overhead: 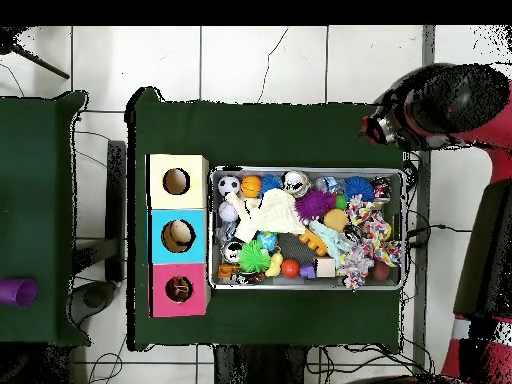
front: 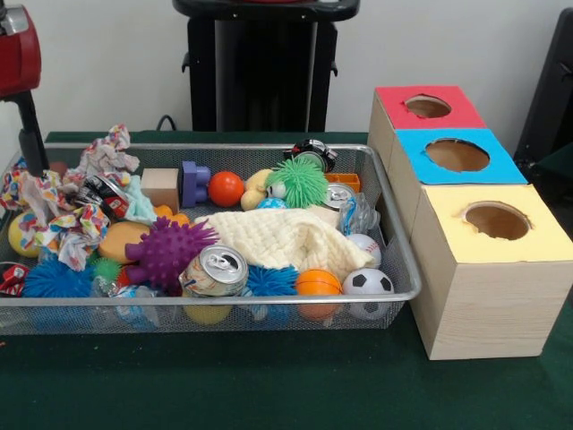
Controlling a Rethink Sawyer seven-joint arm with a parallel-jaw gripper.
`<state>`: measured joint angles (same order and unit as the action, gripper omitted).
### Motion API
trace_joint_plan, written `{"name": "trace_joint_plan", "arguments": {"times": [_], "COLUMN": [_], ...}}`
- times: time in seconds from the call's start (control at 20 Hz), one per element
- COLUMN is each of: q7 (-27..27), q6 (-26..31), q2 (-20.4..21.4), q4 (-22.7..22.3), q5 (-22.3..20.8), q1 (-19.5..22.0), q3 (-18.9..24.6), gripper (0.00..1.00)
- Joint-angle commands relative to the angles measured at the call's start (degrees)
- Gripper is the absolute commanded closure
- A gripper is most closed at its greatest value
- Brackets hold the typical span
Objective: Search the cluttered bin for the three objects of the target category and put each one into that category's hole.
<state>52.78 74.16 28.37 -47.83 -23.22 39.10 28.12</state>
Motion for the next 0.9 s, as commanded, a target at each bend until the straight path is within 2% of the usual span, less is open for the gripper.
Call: {"name": "trace_joint_plan", "arguments": {"times": [0.05, 0.4, 0.9], "q7": [-0.70, 0.96, 5.42], "q6": [-2.96, -4.87, -10.61], "q2": [4.25, 5.68, 7.90], "q4": [-13.06, -16.75, -23.60], "q5": [-0.37, 0.31, 1.67], "q1": [1.09, 2.12, 3.29], "q3": [-2.68, -2.85, -3.71], "gripper": [0.00, 0.00, 0.00]}}
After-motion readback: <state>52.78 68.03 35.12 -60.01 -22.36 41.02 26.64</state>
